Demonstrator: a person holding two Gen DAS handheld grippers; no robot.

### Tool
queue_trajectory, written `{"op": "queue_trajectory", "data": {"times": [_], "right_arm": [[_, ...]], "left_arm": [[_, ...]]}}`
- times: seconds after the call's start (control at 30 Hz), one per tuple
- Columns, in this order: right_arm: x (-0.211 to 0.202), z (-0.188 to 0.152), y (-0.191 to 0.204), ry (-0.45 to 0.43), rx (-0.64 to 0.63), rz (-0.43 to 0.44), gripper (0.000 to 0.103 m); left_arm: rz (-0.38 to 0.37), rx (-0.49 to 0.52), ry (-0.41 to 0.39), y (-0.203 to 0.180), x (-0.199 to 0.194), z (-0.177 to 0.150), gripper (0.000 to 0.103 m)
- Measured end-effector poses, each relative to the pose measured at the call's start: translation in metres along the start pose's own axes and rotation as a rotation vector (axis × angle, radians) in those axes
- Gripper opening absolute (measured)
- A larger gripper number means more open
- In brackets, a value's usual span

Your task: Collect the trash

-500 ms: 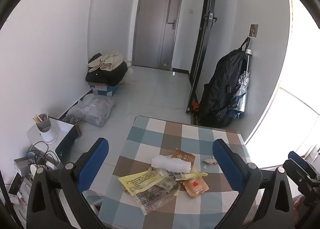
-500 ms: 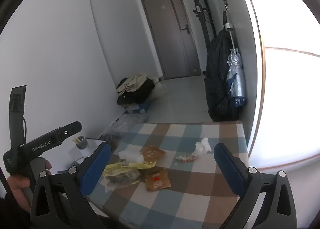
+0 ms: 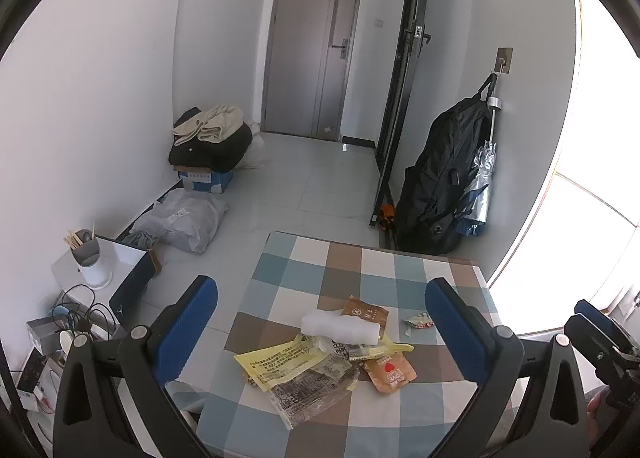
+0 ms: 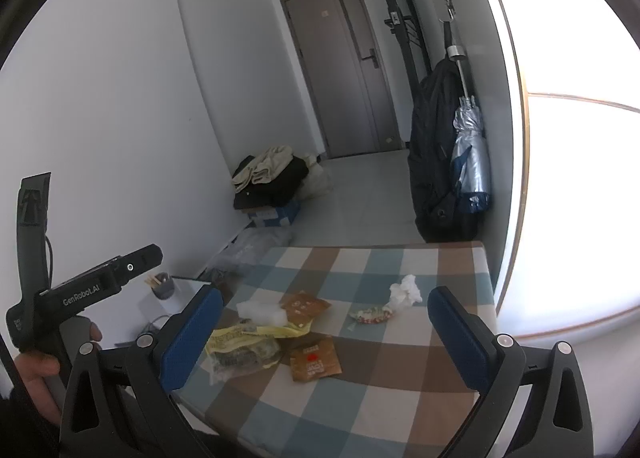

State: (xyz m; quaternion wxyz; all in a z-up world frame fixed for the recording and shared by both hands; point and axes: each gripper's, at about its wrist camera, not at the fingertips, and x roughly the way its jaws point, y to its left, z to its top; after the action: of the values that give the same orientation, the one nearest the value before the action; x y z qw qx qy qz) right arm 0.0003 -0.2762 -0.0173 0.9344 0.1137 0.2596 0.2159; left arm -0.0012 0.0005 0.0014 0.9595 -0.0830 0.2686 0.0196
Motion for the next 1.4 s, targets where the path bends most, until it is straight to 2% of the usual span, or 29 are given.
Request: {"op": "queue_trajectory", "data": {"times": [0.37, 0.53, 0.6, 0.83, 0.97, 1.07, 1.2, 1.27, 1.4], "right_arm": [[0.0, -0.001, -0.001, 0.0, -0.002, 0.0, 0.103], [0.0, -0.002, 0.0, 0.003, 0.0, -0.001, 0.103], [0.0, -0.002, 0.001, 0.005, 0.002, -0.003, 0.103], [0.004, -0.003, 0.0, 0.025, 0.0, -0.027, 0.103], [0.01, -0.003, -0.005, 0.059, 0.016, -0.042, 0.103], [0.017, -0.005, -0.01, 0.096, 0.045, -0.049, 0.103], [0.029, -0.006, -0.017, 0.147, 0.07, -0.043, 0.103], [0.034, -0.006, -0.022, 0.166, 0.085, -0.045, 0.103], [0.048, -0.005, -0.033, 0.216, 0.135, -0.025, 0.103]], "left_arm": [[0.012, 0.015, 0.034, -0.002, 0.0, 0.0, 0.102], [0.012, 0.014, 0.021, -0.002, -0.002, 0.001, 0.102], [0.023, 0.024, 0.053, -0.001, -0.001, 0.002, 0.102], [0.028, 0.019, 0.09, -0.002, 0.009, -0.007, 0.102], [0.024, 0.011, 0.163, 0.001, 0.018, -0.008, 0.102], [0.021, -0.029, 0.275, 0.008, 0.032, -0.01, 0.102], [-0.024, -0.13, 0.403, 0.025, 0.056, -0.013, 0.102], [-0.039, -0.172, 0.441, 0.033, 0.066, -0.015, 0.102], [-0.013, -0.207, 0.5, 0.048, 0.085, -0.016, 0.102]]}}
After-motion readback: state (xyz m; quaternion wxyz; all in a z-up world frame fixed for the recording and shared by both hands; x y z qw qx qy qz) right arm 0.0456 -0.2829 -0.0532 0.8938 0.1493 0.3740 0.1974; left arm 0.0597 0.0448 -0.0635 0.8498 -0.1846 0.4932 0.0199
